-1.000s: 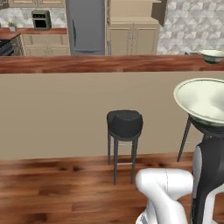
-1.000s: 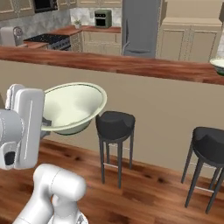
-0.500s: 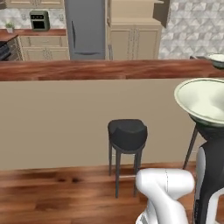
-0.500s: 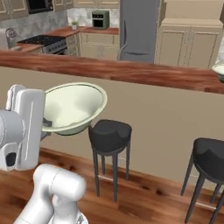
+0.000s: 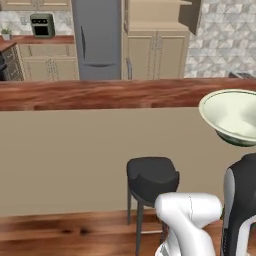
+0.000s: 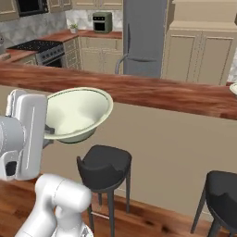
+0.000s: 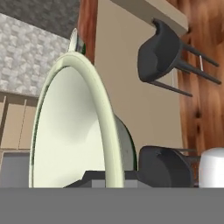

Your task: Pick up the bowls from the cabinet and place each bowl in front of a stool on the dining counter.

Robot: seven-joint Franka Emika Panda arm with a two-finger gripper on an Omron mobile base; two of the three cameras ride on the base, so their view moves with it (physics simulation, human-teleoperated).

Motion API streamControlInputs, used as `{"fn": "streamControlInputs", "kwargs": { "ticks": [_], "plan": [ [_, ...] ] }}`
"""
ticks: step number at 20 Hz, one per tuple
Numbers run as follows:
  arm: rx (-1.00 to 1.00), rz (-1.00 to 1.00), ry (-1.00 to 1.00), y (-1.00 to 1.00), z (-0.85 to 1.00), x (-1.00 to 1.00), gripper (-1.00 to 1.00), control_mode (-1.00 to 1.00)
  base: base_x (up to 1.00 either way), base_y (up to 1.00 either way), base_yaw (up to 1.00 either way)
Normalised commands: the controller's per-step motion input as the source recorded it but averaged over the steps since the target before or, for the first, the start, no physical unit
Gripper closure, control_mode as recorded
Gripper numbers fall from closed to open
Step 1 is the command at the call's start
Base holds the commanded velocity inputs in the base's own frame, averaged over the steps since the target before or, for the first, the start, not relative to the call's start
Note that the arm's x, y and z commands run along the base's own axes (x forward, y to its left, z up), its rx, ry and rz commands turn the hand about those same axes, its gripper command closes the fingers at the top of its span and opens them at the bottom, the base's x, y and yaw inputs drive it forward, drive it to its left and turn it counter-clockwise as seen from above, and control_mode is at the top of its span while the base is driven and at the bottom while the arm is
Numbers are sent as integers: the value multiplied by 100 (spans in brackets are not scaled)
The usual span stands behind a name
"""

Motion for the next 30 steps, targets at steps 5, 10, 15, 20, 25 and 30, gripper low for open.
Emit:
{"fn": "streamControlInputs", "kwargs": {
  "ticks": [5,10,15,20,25,30],
  "plan": [
    [0,0,0,0,0,0,100,100,81,6,0],
    [0,0,0,0,0,0,100,100,59,34,-5],
    [0,0,0,0,0,0,100,100,50,46,-8],
    [0,0,0,0,0,0,100,100,31,24,-3],
    [0,0,0,0,0,0,100,100,10,10,0],
    [0,0,0,0,0,0,100,100,0,7,0]
  ]
}}
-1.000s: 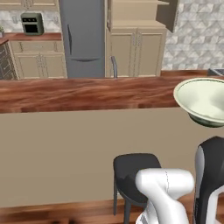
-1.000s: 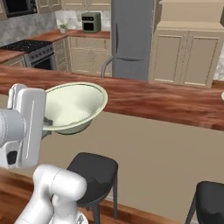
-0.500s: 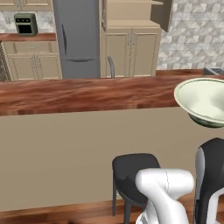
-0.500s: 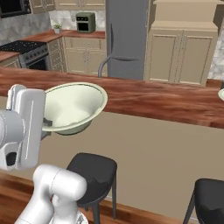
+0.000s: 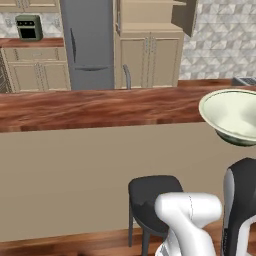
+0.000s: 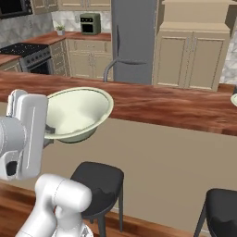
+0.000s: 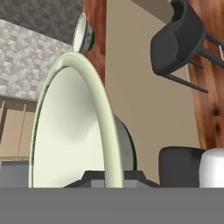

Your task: Pick up the bowls from the cabinet and place each bowl in front of a stool on the dining counter.

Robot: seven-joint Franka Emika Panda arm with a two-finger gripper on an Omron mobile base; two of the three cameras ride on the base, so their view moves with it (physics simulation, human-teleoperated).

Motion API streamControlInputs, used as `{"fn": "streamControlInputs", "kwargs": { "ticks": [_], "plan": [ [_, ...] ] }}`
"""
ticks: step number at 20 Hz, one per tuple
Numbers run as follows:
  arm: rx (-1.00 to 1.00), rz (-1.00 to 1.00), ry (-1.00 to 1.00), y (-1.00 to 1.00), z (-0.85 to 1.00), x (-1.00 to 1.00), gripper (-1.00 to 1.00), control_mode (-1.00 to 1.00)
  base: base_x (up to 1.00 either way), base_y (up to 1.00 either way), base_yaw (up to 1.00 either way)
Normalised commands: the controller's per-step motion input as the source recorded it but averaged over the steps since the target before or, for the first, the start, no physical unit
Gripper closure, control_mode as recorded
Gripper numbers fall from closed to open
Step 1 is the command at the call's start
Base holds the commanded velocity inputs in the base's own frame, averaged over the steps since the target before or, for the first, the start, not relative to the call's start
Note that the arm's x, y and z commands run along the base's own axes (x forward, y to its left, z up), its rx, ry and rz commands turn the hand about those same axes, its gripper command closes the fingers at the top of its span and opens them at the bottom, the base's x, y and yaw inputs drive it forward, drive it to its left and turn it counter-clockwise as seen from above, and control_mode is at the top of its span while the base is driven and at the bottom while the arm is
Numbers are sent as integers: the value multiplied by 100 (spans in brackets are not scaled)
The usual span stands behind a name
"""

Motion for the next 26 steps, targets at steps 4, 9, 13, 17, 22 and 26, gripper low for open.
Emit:
{"fn": "streamControlInputs", "kwargs": {
  "ticks": [4,9,13,17,22,26],
  "plan": [
    [0,13,6,0,0,34,100,-100,0,0,0],
    [-1,40,8,9,7,64,100,-100,0,0,0],
    [0,46,3,0,8,72,100,-100,0,0,0],
    [-1,35,1,0,4,65,100,-100,0,0,0],
    [-1,14,7,0,19,83,100,-100,0,0,0],
    [0,2,13,0,6,73,100,-100,0,0,0]
  ]
}}
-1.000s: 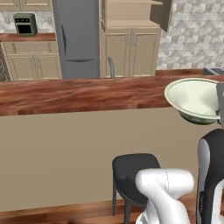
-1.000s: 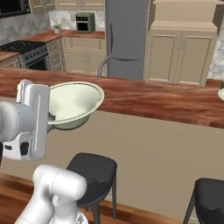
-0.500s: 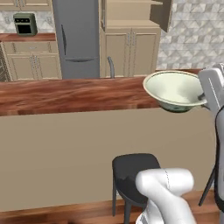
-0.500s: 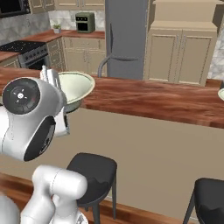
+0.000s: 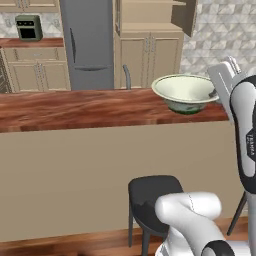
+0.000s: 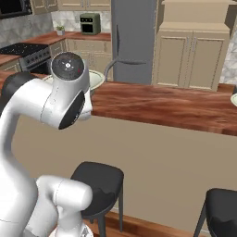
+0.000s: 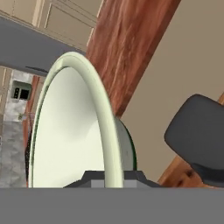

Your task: Pick up the bowls from the cabinet and place each bowl in front of a stool on the dining counter.

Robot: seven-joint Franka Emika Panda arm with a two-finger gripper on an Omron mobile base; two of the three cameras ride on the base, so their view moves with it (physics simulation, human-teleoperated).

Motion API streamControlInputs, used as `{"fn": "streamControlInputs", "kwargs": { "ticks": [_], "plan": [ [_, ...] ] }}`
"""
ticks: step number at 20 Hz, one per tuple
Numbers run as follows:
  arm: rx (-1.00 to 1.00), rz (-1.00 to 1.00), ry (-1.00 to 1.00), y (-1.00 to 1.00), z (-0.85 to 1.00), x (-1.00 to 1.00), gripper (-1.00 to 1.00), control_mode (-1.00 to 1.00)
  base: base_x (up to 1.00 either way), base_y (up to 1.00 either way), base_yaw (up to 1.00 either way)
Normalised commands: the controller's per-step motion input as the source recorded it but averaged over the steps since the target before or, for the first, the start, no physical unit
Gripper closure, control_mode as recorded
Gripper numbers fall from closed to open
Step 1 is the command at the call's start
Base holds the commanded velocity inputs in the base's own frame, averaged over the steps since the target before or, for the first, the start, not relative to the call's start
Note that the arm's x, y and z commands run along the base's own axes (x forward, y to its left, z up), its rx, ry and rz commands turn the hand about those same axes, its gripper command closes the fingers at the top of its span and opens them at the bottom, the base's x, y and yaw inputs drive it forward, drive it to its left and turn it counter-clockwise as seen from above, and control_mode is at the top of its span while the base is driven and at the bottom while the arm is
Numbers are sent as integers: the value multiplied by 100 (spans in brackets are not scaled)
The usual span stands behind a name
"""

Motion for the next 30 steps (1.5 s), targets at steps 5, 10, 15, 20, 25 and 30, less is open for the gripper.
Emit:
{"fn": "streamControlInputs", "kwargs": {
  "ticks": [5,10,15,20,25,30],
  "plan": [
    [0,0,6,0,0,56,100,-100,0,0,0],
    [0,0,0,0,-19,49,100,-100,0,0,0],
    [0,0,0,0,-31,39,100,-100,0,0,0],
    [0,0,0,0,-35,38,100,-100,0,0,0],
    [0,0,0,0,-37,40,100,-100,0,0,0],
    [0,0,0,-1,-36,37,100,-100,0,0,0]
  ]
}}
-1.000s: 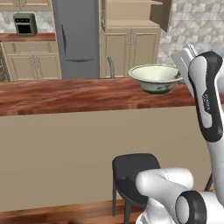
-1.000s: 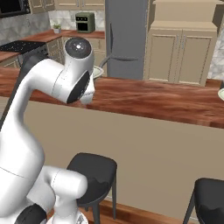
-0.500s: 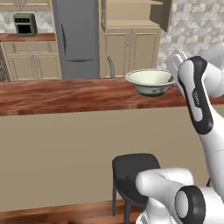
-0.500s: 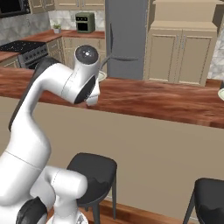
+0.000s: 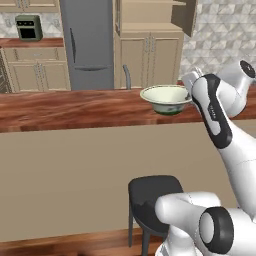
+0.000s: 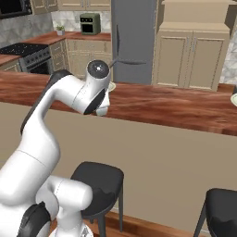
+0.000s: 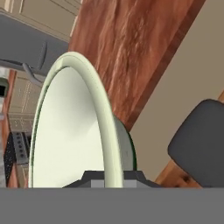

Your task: Pick up the bowls from the cabinet and place each bowl in front of a stool on the dining counter.

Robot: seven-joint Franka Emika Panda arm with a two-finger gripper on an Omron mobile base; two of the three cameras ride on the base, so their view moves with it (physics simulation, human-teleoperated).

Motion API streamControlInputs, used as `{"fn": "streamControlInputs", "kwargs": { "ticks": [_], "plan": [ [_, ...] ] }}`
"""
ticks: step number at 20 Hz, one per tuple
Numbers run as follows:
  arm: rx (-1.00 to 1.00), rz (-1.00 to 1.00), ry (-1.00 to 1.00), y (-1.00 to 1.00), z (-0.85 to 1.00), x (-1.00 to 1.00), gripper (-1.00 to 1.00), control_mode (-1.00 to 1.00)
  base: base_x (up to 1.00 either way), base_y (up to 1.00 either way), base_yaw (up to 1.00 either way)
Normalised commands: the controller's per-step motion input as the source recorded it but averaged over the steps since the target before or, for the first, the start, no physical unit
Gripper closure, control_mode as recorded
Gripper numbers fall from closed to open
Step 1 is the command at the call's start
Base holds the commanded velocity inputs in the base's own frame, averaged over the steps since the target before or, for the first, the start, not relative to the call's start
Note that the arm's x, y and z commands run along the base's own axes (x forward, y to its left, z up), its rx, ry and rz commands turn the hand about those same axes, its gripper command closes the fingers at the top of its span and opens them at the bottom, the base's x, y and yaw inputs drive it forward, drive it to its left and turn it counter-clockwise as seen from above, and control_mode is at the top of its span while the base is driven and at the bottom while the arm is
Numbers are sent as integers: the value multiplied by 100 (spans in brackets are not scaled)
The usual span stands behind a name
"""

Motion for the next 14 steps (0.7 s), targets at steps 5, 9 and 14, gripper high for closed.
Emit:
{"fn": "streamControlInputs", "kwargs": {
  "ticks": [5,9,14],
  "plan": [
    [0,-2,1,-10,-34,41,100,-100,0,0,0],
    [0,-3,4,-13,-26,40,100,-100,0,0,0],
    [0,-4,6,-15,-22,41,100,-100,0,0,0]
  ]
}}
